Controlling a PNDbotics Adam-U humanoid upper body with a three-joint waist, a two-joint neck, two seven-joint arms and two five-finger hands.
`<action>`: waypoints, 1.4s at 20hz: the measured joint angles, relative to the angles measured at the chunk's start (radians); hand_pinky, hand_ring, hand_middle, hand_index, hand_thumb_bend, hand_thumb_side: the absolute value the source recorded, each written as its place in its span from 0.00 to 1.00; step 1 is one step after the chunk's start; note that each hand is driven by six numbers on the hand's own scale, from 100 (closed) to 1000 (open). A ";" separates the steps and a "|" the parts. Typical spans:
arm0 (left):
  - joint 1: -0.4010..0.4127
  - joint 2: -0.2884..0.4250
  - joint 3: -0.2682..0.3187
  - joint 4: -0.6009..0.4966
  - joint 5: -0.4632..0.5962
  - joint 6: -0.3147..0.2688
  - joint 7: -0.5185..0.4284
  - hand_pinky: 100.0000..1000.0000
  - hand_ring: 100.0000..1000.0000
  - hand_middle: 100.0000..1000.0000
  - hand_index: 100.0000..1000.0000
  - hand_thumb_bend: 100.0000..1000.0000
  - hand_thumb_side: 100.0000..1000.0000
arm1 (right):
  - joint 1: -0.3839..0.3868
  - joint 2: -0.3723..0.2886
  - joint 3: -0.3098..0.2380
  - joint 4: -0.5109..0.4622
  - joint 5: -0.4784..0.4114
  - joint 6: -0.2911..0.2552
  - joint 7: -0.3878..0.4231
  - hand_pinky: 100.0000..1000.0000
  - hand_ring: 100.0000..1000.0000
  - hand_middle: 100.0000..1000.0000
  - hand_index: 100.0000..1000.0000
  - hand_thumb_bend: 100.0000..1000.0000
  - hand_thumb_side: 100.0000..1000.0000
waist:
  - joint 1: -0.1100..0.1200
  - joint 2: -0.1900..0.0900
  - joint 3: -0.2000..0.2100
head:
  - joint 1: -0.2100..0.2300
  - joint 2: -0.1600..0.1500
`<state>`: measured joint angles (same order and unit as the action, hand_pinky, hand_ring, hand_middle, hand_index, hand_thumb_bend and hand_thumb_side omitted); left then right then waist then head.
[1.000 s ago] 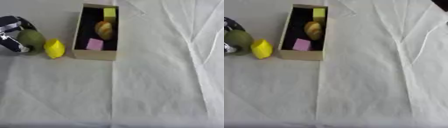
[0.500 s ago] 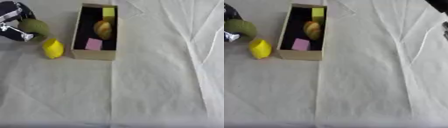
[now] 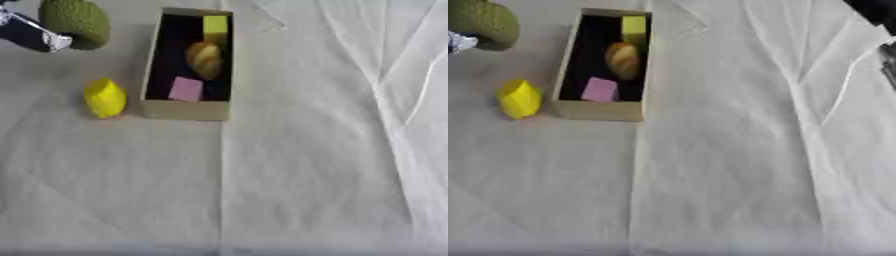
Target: Pick up objects on the table and place them in the box.
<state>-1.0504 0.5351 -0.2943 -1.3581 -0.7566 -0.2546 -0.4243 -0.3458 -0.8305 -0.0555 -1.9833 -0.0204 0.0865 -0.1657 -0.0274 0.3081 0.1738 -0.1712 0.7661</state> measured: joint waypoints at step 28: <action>-0.081 -0.255 0.036 0.405 -0.145 -0.106 0.216 0.71 0.71 0.71 0.81 0.23 0.00 | -0.041 0.026 0.011 0.000 -0.017 -0.021 0.030 0.88 0.73 0.65 0.77 0.00 0.68 | 0.000 0.014 -0.044 | 0.028 0.000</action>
<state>-1.1310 0.2805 -0.2588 -0.9531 -0.9015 -0.3610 -0.2082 -0.3866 -0.8048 -0.0443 -1.9833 -0.0378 0.0656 -0.1359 -0.0274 0.3216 0.1298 -0.1432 0.7661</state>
